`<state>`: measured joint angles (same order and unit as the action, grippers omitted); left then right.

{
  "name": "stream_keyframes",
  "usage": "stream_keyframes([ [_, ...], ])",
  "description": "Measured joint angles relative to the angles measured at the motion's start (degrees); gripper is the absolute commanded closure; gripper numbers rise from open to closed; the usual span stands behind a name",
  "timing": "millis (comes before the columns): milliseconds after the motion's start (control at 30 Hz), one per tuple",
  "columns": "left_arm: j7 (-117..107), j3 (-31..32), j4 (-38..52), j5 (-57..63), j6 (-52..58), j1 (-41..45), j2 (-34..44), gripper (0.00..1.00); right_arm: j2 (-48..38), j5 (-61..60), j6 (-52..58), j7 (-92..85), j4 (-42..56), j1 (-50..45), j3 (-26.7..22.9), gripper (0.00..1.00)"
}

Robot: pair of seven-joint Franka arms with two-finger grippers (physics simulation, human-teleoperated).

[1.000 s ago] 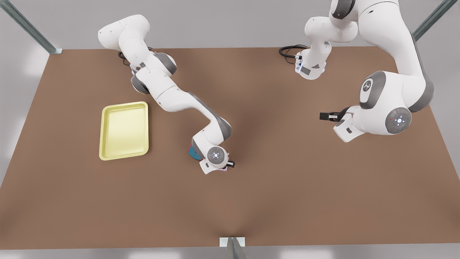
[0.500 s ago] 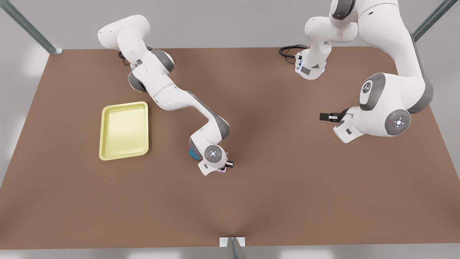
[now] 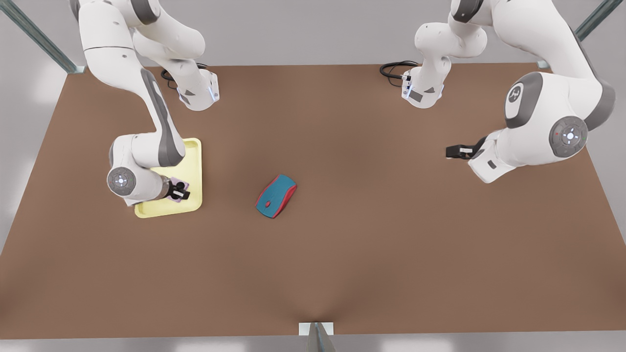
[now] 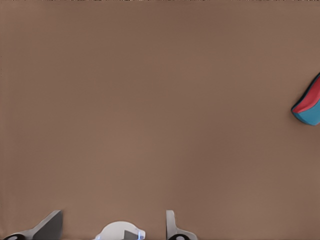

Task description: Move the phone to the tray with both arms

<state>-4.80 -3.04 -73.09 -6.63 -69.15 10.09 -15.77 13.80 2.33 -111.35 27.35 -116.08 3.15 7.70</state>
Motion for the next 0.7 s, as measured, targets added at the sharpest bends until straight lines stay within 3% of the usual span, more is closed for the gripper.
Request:
stream_keyframes([
  [100, 0.0, -0.1, -0.3, 1.2, -1.1, 0.0, 0.1, 0.00, -1.3, 0.6, -4.6, -5.4, -8.2, 0.8, -0.8, 0.18],
  [167, 0.0, 0.0, -0.6, 2.0, -1.8, 0.0, 0.5, 0.00, -0.9, 2.0, -7.7, -8.7, -10.3, 1.8, -1.6, 0.00],
  [267, 0.0, 0.0, -1.0, 2.8, -3.1, 0.0, 1.0, 0.00, -0.4, 4.3, -10.9, -13.0, -10.2, 2.9, -1.9, 0.00],
  [333, 0.0, 0.0, -1.0, 3.1, -3.6, 0.0, 1.2, 0.00, -0.2, 5.1, -9.4, -15.1, -2.1, 2.5, -1.4, 0.00],
  [433, 0.0, 0.0, -1.0, 3.4, -4.2, 0.0, 1.5, 0.00, 3.3, 5.7, 1.5, -16.8, 23.9, -0.4, 2.6, 0.00],
  [467, -0.1, 0.0, -1.0, 3.5, -4.3, 0.0, 1.7, 0.00, 2.2, 5.7, 6.2, -17.2, 30.7, -2.9, 1.3, 0.00],
  [567, -0.1, 0.0, -1.0, 3.6, -4.5, 0.0, 2.0, 0.00, -8.2, 4.4, 15.0, -18.1, 27.1, -4.8, -0.3, 0.00],
  [700, -0.1, 0.0, -1.0, 3.7, -4.5, 0.0, 2.0, 0.00, -8.2, 3.1, 20.6, -19.0, 28.9, -4.0, 1.9, 0.00],
])
